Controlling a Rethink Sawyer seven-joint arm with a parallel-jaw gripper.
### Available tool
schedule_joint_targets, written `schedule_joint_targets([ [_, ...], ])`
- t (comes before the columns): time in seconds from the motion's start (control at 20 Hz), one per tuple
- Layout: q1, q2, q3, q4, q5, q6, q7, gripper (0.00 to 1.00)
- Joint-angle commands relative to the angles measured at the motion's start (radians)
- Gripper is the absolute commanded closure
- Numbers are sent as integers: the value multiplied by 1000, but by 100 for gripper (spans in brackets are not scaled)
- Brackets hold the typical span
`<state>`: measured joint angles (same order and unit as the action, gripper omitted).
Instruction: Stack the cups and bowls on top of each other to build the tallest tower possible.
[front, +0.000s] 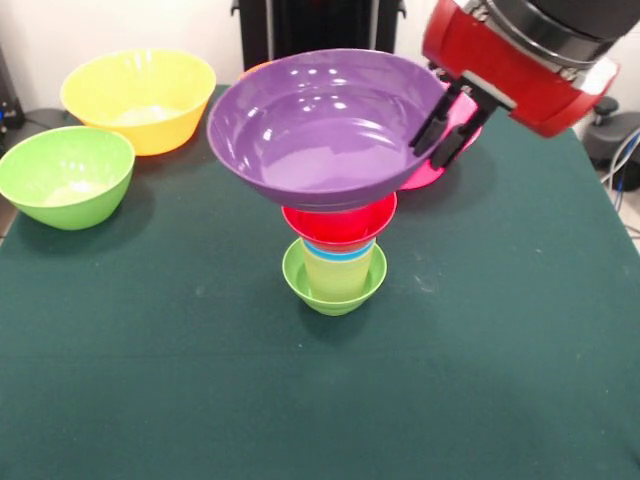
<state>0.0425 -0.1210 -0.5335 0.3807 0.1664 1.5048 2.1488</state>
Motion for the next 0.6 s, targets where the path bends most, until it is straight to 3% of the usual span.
schedule_joint_targets([
  [0.05, 9, -32, 71, 182, -107, -44, -274, 100],
  [0.6, 17, -51, 127, 278, -123, -157, -223, 100],
])
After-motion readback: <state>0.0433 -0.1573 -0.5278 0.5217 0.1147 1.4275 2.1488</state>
